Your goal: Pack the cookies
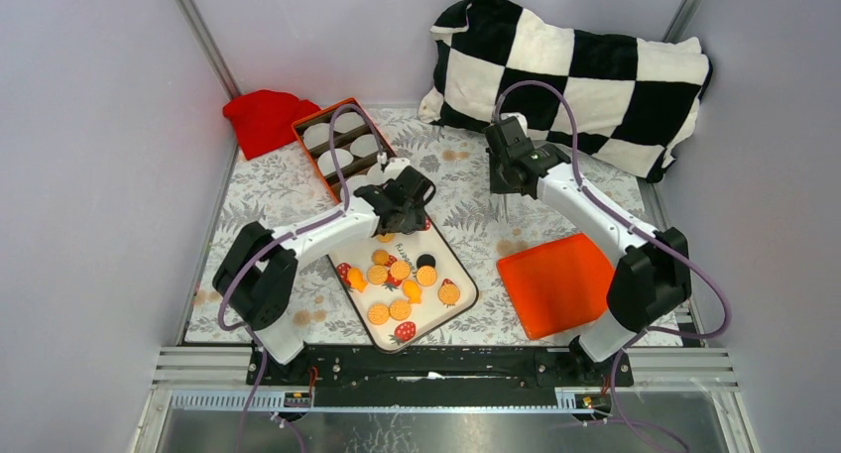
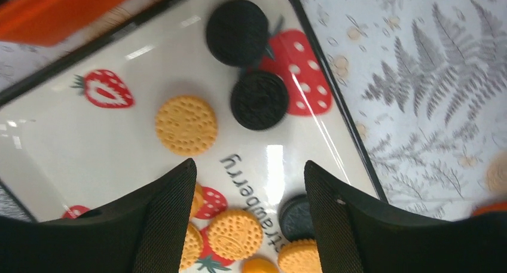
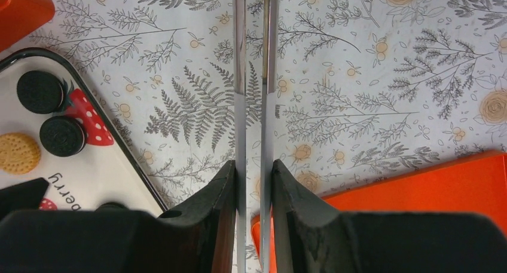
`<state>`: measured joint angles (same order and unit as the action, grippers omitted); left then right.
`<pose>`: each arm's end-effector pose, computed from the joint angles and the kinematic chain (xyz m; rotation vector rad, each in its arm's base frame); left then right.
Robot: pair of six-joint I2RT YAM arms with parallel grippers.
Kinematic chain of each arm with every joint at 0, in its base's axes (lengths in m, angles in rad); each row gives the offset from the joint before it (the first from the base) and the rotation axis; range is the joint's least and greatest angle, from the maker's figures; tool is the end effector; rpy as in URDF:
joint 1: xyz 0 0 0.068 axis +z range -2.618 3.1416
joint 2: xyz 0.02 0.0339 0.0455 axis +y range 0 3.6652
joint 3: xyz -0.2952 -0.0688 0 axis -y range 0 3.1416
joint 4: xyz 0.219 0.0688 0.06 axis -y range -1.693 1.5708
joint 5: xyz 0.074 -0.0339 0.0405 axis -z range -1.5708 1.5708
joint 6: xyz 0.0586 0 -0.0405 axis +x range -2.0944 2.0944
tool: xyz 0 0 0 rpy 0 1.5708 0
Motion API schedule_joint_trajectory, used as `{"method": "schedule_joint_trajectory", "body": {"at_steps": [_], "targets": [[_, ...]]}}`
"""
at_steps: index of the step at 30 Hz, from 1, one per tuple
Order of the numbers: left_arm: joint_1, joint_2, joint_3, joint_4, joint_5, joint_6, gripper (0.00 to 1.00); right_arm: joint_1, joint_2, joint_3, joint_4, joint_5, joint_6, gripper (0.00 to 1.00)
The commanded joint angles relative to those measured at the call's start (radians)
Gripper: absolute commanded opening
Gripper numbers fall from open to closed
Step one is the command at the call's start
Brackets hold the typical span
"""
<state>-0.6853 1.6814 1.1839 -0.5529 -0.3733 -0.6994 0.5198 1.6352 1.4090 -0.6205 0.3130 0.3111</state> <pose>0.2749 -0.1971 0.2436 -0.1438 2.5083 -0.0617 0.3143 0.1591 0.3202 -0.1055 2.3619 0.0200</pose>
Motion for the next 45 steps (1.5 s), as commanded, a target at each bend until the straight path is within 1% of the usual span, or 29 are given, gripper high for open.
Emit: {"method": "schedule_joint_trajectory", "body": {"at_steps": [1, 2, 5, 6, 10, 15, 21, 30, 38, 40, 42, 45], "targets": [[-0.076, 0.008, -0.032, 0.116, 0.057, -0.027, 0.68, 0.008, -0.072, -0.025, -0.028, -0.005, 0.013, 0.25], [-0.088, 0.019, -0.034, 0.137, 0.073, -0.028, 0.63, 0.009, -0.084, -0.030, -0.028, -0.010, 0.017, 0.24], [-0.111, 0.078, -0.015, 0.166, 0.116, -0.035, 0.43, 0.009, -0.127, -0.042, -0.031, -0.009, 0.029, 0.22], [-0.115, 0.102, 0.000, 0.166, 0.126, -0.035, 0.39, 0.009, -0.141, -0.044, -0.034, -0.005, 0.033, 0.22], [-0.125, 0.191, 0.047, 0.165, 0.115, -0.034, 0.33, 0.009, -0.205, -0.056, -0.045, 0.004, 0.034, 0.22], [-0.125, 0.274, 0.080, 0.164, 0.092, -0.030, 0.30, 0.008, -0.272, -0.072, -0.058, 0.016, 0.042, 0.22], [-0.123, 0.350, 0.128, 0.234, 0.156, -0.003, 0.29, 0.009, -0.332, -0.065, -0.073, 0.066, 0.051, 0.22], [-0.138, 0.527, 0.314, 0.275, 0.298, 0.009, 0.29, 0.009, -0.361, -0.024, -0.084, 0.099, 0.044, 0.22], [-0.148, 0.649, 0.499, 0.274, 0.356, 0.050, 0.29, 0.009, -0.365, -0.024, -0.073, 0.111, 0.035, 0.22], [-0.147, 0.661, 0.546, 0.256, 0.338, 0.071, 0.30, 0.008, -0.359, -0.026, -0.067, 0.105, 0.034, 0.22], [-0.144, 0.638, 0.575, 0.214, 0.264, 0.091, 0.30, 0.009, -0.353, -0.032, -0.054, 0.097, 0.034, 0.22], [-0.123, 0.525, 0.549, 0.149, 0.148, 0.080, 0.31, 0.008, -0.350, -0.047, -0.030, 0.082, 0.035, 0.21]]}}
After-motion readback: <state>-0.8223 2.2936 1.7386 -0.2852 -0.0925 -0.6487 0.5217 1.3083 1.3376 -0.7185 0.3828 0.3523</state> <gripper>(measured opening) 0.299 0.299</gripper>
